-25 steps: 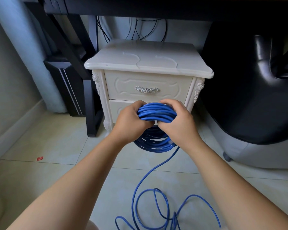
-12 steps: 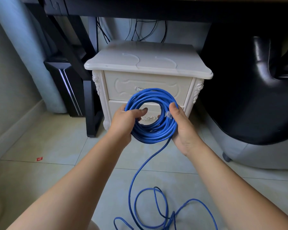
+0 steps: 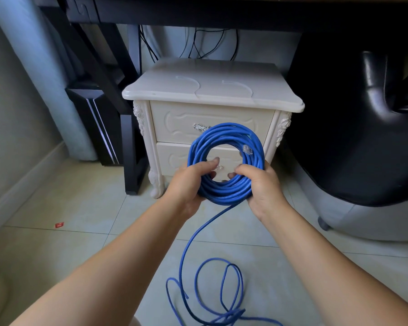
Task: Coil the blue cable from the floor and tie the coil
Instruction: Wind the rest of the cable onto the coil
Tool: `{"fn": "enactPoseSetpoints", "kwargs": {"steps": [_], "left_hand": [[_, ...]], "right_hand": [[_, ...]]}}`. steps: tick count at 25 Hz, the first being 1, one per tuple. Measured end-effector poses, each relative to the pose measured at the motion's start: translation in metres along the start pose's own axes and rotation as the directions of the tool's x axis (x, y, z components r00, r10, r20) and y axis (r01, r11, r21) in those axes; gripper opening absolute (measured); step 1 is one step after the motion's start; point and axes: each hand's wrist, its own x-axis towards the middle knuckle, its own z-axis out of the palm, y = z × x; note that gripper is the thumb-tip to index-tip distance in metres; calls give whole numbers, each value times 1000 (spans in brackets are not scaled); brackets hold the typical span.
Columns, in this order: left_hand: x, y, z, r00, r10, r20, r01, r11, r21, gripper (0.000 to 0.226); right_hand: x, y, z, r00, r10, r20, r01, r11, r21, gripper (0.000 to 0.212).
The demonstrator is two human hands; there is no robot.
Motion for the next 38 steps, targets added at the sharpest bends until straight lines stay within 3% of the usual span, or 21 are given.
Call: {"fn": "enactPoseSetpoints", "kwargs": {"steps": [3, 5, 7, 10, 12, 16, 20, 22, 26, 30, 34, 38], "left_hand": [[3, 7, -3, 997, 34, 70, -53, 954, 295, 40], [4, 15, -6, 978, 154, 144, -199, 901, 385, 59], [2, 21, -9, 924, 286, 253, -379, 765, 521, 75], [-2, 22, -13, 868, 321, 379, -494, 475, 728, 80], [-4, 21, -13, 874, 308, 376, -481, 440, 758, 67], [-1, 15, -9, 901, 344, 265, -422, 551, 720, 33], [-1, 19, -5, 926, 354, 131, -362, 733, 576, 27], [-2, 22, -3, 941, 331, 74, -327, 829, 454, 24], [3, 22, -5, 964, 265, 18, -260, 928, 266, 22], [4, 18, -5, 975, 202, -93, -197, 978, 64, 20], [3, 7, -2, 983, 165, -76, -168, 985, -36, 17], [-4, -3, 3, 994, 100, 52, -104, 991, 78, 16]], "right_hand": [[4, -6, -7, 996, -66, -60, 63, 996, -57, 35], [4, -11, -10, 979, -206, -3, 195, 932, -306, 39], [-1, -15, -9, 944, -298, 143, 327, 781, -532, 45], [-5, -22, -9, 916, -288, 279, 401, 680, -614, 50], [-3, -25, -11, 905, -302, 300, 425, 644, -636, 51], [-5, -22, -9, 900, -315, 302, 436, 669, -602, 49], [-3, -23, -9, 924, -314, 218, 380, 816, -436, 50], [-1, -21, -10, 948, -247, 199, 302, 897, -323, 45], [1, -8, -10, 980, -107, 168, 140, 970, -198, 42], [1, 5, -1, 989, -61, 134, 71, 995, -67, 38], [2, 11, 2, 995, 28, 93, -32, 999, 40, 40], [7, 4, -3, 996, 22, -92, -22, 1000, 4, 31]]}}
